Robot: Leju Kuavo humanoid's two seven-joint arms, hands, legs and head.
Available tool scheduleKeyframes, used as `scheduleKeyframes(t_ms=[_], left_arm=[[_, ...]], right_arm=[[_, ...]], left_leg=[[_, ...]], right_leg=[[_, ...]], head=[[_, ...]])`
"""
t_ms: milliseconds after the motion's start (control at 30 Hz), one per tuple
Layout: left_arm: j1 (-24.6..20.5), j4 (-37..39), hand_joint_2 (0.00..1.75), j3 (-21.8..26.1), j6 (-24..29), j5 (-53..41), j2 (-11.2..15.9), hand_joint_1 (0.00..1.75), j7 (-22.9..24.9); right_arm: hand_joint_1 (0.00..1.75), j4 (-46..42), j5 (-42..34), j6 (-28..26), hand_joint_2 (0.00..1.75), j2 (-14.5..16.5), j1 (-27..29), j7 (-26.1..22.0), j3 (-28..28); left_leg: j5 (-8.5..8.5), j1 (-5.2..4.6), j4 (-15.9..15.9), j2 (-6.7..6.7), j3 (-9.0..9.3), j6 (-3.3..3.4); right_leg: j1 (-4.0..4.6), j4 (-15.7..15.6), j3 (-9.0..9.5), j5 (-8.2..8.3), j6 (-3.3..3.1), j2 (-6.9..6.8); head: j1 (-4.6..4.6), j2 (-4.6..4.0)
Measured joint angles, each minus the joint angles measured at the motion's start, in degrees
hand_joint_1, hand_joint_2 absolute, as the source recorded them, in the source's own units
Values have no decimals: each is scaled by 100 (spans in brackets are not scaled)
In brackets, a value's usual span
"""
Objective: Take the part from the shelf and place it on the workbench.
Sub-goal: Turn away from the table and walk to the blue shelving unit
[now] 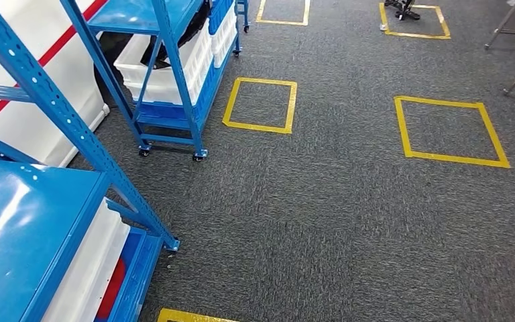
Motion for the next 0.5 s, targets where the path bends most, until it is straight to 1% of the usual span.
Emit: scheduleKeyframes(t_ms=[33,67,100,133,167,200,233,267,300,333,400,433,467,500], left_arm=[[-8,0,0,0,10,-1,0,0,0],[-13,0,0,0,21,-2,0,0,0],[-12,0,0,-1,32,-2,0,0,0],[-4,0,0,-1,42,-3,1,0,-1],[5,0,0,-2,48,-3,2,0,-3],[10,0,0,-2,51,-2,3,0,-6],[9,0,0,-3,54,-4,5,0,-10],[1,0,0,-6,55,-7,6,0,-13],[-6,0,0,-10,55,-10,7,0,-14],[-9,0,0,-14,55,-17,7,0,-15],[6,0,0,-20,56,-32,8,0,-7],[15,0,0,-23,57,-42,8,0,1],[19,0,0,-27,58,-52,9,0,9],[12,0,0,-31,59,-64,10,0,16]], right_arm=[[0,0,14,11,0,0,10,-8,2],[0,1,24,22,0,0,17,-14,3],[0,1,28,31,0,0,22,-18,3],[0,2,33,39,0,0,22,-20,3],[0,2,40,47,0,1,21,-20,4],[0,2,50,55,0,1,21,-20,6],[0,2,61,61,0,1,21,-20,8],[0,2,72,66,0,2,21,-19,11],[0,2,85,72,0,1,20,-19,14],[0,1,101,81,0,1,18,-18,19],[0,-1,143,119,0,0,7,-17,40],[0,-2,163,142,0,-2,1,-17,50],[0,-4,182,173,0,-3,-7,-19,61],[0,-5,198,204,0,-4,-12,-22,73]], left_leg=[[-200,2,375,134,-180,-21],[-366,13,752,192,-360,-43],[-446,27,1014,220,-481,-63],[-419,39,1082,238,-505,-79],[-290,49,923,268,-413,-90],[-96,56,564,332,-212,-94],[62,50,141,469,17,-90],[178,37,-214,576,209,-66],[232,23,-441,653,329,-35],[230,8,-524,682,361,-3],[245,-3,-538,561,343,66],[259,4,-558,510,350,100],[275,15,-579,457,360,135],[294,29,-599,403,372,167]], right_leg=[[11,-5,3,-6,-17,-86],[19,-4,2,-13,-27,-178],[25,-2,3,-21,-29,-266],[26,-1,6,-29,-25,-347],[24,1,15,-39,-15,-421],[20,5,30,-54,1,-493],[25,12,47,-74,25,-556],[38,24,63,-97,53,-613],[53,33,77,-116,80,-664],[68,38,88,-128,105,-708],[70,30,117,-139,151,-789],[60,44,130,-162,183,-757],[50,108,114,-224,213,-649],[39,306,30,-362,238,-487]], head=[[-15,0],[-27,1],[-28,1],[-30,1],[-32,1],[-32,1],[-37,0],[-42,0],[-36,-1],[-28,-1],[-9,-1],[-6,0],[4,-1],[23,0]])
